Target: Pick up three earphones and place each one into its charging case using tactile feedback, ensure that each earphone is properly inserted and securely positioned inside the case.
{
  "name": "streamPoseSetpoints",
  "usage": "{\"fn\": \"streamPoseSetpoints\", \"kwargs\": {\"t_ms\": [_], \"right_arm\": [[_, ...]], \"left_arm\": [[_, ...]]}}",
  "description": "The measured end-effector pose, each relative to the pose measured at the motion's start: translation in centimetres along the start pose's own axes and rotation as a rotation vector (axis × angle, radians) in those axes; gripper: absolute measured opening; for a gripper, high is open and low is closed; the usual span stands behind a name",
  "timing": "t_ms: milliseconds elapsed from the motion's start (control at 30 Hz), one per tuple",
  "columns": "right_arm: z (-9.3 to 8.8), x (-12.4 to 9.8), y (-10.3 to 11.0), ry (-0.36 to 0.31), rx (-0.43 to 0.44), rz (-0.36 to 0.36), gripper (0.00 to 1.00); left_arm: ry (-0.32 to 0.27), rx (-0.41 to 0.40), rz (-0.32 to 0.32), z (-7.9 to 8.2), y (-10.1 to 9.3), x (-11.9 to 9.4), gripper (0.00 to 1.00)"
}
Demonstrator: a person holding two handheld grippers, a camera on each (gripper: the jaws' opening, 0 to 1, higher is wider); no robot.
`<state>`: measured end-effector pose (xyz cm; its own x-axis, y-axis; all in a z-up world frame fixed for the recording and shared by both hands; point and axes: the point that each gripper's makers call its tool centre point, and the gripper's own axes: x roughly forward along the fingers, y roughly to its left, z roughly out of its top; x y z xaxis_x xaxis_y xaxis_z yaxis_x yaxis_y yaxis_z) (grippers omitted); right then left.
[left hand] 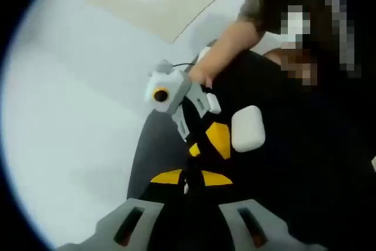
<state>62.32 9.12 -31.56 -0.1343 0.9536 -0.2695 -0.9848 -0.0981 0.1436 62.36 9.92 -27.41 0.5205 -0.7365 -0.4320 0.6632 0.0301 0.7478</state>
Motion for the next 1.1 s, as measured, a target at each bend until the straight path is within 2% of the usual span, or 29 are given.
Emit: {"fn": "streamPoseSetpoints", "kwargs": {"t_ms": [100,167,233,300,400,467,600,667,733,833,900,1033,1100], "right_arm": [[0.0,0.0,0.0,0.000,-0.003,0.001,0.18],[0.1,0.0,-0.1,0.001,-0.002,0.001,0.18],[0.1,-0.1,-0.1,0.000,-0.002,0.001,0.18],[0.1,-0.1,0.0,0.001,-0.003,0.000,0.18],[0.1,-0.1,0.0,0.001,-0.003,0.000,0.18],[0.0,-0.1,0.0,0.001,-0.004,0.000,0.18],[0.0,-0.1,0.1,0.001,-0.003,0.000,0.18],[0.0,-0.1,0.1,0.001,-0.004,-0.001,0.18],[-0.1,-0.1,0.1,0.001,-0.005,-0.001,0.18],[-0.1,-0.1,0.2,0.002,-0.004,-0.003,0.18],[-0.1,0.0,0.2,0.004,-0.005,-0.003,0.18],[-0.1,0.2,0.3,0.009,-0.009,-0.004,0.18],[-0.2,0.2,0.2,0.011,-0.009,-0.004,0.18]], "left_arm": [[-0.016,-0.027,-0.011,0.1,0.2,-0.2,0.09],[-0.008,-0.029,0.004,-0.1,0.6,-0.3,0.09],[-0.027,-0.087,0.025,0.0,1.2,-0.7,0.09],[-0.087,-0.223,-0.010,0.0,1.4,-1.1,0.13],[-0.185,-0.526,-0.106,-0.6,1.2,-1.1,0.30],[-0.259,-0.640,-0.135,-1.2,1.2,-0.8,0.36],[-0.238,-0.682,-0.161,-3.1,1.1,0.6,0.36],[-0.264,-0.744,-0.219,-2.8,0.6,1.0,0.36],[-0.299,-0.782,-0.245,-2.4,0.3,1.3,0.36],[-0.304,-0.747,-0.242,-2.4,-0.8,1.7,0.35],[-0.283,-0.711,-0.249,-2.5,-1.7,2.1,0.32],[-0.267,-0.666,-0.275,-2.6,-2.7,2.7,0.30],[-0.272,-0.643,-0.265,-2.4,-2.9,2.8,0.29]]}}
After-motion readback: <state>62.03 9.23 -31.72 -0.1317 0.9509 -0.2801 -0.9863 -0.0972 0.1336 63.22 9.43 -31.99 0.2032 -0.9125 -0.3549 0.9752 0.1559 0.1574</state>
